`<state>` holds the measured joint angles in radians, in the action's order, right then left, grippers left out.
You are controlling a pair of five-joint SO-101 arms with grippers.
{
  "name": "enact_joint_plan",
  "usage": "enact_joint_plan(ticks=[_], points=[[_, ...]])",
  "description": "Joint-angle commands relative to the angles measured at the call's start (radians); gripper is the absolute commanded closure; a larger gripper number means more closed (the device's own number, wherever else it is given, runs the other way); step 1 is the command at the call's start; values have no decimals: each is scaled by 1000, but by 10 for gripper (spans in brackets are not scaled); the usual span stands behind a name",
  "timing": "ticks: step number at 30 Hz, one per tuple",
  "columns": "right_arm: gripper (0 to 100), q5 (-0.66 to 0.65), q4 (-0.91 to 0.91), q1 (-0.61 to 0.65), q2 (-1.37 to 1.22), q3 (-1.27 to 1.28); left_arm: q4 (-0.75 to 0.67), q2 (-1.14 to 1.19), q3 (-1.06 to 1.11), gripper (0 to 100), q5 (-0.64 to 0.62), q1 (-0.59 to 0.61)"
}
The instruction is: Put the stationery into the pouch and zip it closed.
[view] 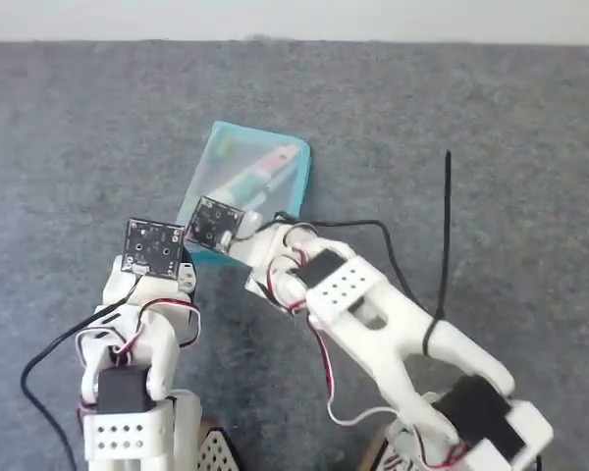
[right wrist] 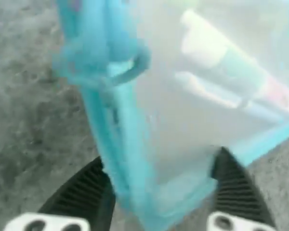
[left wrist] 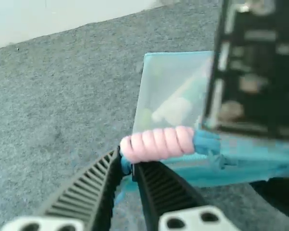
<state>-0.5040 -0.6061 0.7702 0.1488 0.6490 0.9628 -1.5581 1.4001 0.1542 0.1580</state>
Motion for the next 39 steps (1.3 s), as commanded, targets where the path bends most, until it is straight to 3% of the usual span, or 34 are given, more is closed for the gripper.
enact_joint_plan(ticks=[1, 3, 10, 18, 26, 35, 39], points=[[998, 84, 19, -50, -36, -97, 2, -11, -13, 989, -20, -11], [964, 144, 12, -82, -58, -120, 2, -11, -13, 989, -20, -11], [991, 143, -82, -213, -58, -127, -5, -14, -13, 989, -20, -5], [991, 133, -157, -300, 151, -37, -34, -12, -12, 988, -25, 68], [991, 86, -240, -355, 375, 101, -40, -17, -12, 988, -25, 94], [991, -41, -357, -529, 433, 106, -40, -17, -5, 988, -25, 95], [991, -26, -372, -553, 430, 106, -40, -17, -1, 988, -25, 84]])
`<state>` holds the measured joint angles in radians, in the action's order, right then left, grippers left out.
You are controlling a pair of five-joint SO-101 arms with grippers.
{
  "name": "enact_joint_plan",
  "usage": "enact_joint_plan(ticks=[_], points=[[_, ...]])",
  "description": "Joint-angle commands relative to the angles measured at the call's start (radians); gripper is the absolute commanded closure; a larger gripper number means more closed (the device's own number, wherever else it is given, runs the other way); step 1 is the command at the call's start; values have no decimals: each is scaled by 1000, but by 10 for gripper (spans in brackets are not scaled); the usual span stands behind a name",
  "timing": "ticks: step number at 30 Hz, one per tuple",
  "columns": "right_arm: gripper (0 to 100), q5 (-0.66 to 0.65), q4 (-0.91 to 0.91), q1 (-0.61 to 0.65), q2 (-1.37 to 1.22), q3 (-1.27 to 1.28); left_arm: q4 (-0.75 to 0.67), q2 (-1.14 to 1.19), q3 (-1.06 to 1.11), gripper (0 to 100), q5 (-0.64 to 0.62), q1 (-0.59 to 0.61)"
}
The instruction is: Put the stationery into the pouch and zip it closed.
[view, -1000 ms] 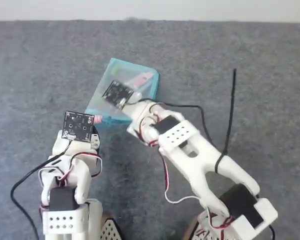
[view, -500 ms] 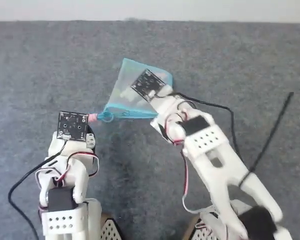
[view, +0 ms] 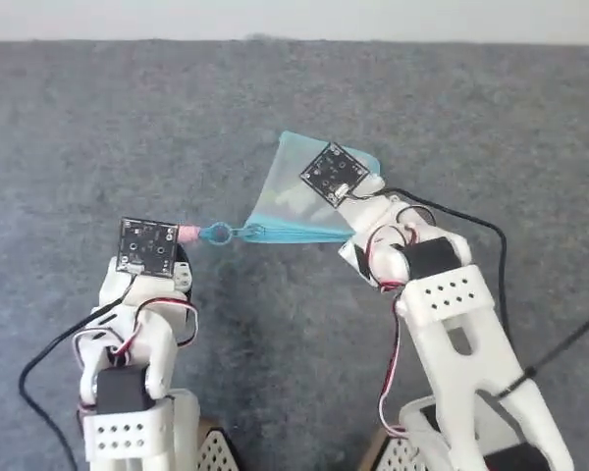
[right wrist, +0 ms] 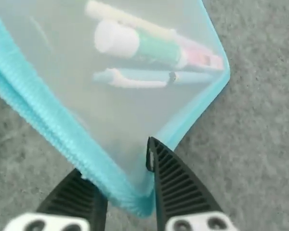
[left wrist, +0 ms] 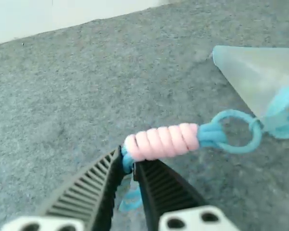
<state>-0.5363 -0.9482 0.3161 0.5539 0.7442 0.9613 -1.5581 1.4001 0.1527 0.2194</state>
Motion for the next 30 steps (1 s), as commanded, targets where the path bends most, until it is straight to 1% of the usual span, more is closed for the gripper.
enact_joint_plan(ticks=[1, 7, 10, 13, 18, 20, 25, 27, 30], points=[[991, 20, -30, -97, 25, 11, -38, -17, 2, 988, -23, 12], [988, 129, -36, -94, 24, 17, -35, -18, 35, 979, -23, -80], [988, 127, -38, -90, 33, 46, -32, -18, 41, 921, -23, -106], [988, 126, -97, -79, 35, 49, -32, -18, 41, 854, -23, -107], [987, 130, -183, -21, 35, 46, -32, -18, 41, 836, -23, -107], [965, 132, -185, -2, 35, 48, -32, -18, 41, 836, -23, -107], [856, 133, -183, -1, 35, 44, -38, -18, 41, 836, -23, -101], [837, 133, -179, -1, 35, 40, -55, -18, 44, 836, -23, -98], [834, 150, -186, 8, 35, 23, -123, -20, 87, 836, -17, -97]])
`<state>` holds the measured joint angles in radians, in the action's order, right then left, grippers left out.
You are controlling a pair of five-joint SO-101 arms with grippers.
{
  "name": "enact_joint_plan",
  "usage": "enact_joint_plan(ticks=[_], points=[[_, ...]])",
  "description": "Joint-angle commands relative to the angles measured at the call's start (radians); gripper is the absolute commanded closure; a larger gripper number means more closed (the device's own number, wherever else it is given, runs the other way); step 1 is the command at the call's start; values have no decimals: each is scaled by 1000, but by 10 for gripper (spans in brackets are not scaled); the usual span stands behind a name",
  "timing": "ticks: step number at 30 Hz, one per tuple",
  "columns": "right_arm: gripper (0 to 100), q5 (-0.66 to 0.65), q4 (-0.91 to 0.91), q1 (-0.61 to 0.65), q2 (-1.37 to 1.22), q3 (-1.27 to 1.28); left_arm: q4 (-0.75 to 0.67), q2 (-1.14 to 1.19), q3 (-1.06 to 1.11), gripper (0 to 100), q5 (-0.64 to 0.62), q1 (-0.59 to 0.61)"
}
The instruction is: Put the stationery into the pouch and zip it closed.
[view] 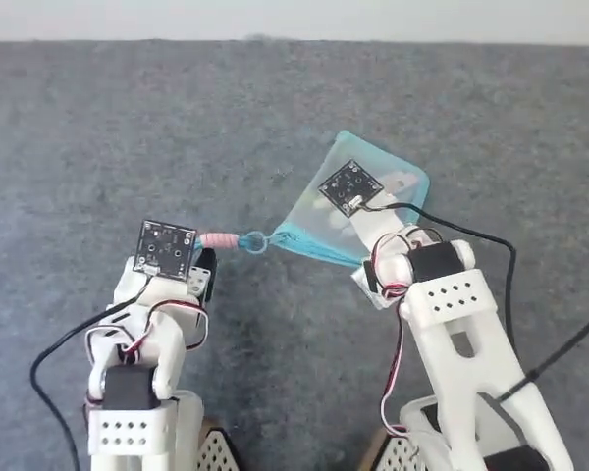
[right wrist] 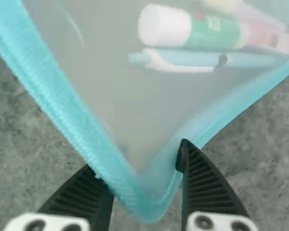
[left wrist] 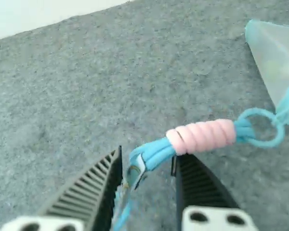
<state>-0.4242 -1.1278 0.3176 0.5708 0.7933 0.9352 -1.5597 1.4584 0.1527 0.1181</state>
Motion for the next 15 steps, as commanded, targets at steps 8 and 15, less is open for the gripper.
enact_joint_plan(ticks=[8, 15], points=[[834, 84, -128, 110, 18, -112, -126, -18, 19, 836, -21, 74], [835, 86, -102, 150, 18, -112, -132, -18, 13, 834, -23, 149]])
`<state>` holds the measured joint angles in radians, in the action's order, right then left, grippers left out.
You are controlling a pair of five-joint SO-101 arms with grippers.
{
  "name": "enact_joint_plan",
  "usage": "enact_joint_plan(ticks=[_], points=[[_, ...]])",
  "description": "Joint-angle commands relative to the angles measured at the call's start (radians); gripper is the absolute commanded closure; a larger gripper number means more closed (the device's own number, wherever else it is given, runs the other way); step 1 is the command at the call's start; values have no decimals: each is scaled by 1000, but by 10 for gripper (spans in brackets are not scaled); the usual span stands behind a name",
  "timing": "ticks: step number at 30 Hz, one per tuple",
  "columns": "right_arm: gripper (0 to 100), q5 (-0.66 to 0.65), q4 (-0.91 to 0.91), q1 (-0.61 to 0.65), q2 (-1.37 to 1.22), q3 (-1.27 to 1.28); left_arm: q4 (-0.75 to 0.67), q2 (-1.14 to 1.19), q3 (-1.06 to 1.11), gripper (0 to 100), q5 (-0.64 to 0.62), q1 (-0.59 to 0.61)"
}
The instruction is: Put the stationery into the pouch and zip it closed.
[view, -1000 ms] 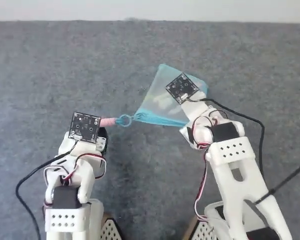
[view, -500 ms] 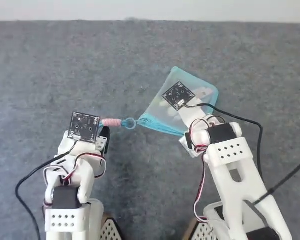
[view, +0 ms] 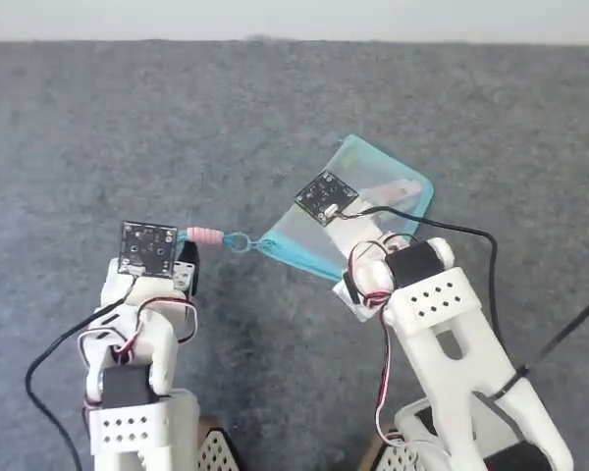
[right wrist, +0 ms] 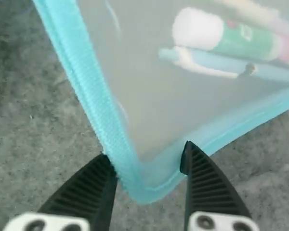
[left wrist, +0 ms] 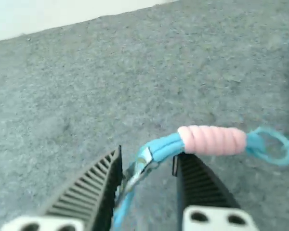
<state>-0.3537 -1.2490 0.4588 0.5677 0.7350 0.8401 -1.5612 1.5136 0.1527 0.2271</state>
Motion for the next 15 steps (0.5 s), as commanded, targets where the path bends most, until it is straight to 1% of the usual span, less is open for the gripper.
enact_joint_plan(ticks=[1, 4, 7, 9, 14, 15], points=[[835, 15, 39, 7, 21, -54, -37, -17, -42, 834, -23, 38], [835, 38, 71, 7, 21, -52, -32, -17, -54, 834, -51, 26], [836, 69, 93, 12, 21, -46, -31, -17, -67, 834, -153, 29], [836, 74, 102, 12, 21, -43, -31, -17, -67, 834, -198, 31], [836, 74, 142, 12, 25, 8, -37, -17, -67, 833, -213, 11], [836, 74, 153, 12, 38, 26, -37, -17, -68, 833, -241, 0]])
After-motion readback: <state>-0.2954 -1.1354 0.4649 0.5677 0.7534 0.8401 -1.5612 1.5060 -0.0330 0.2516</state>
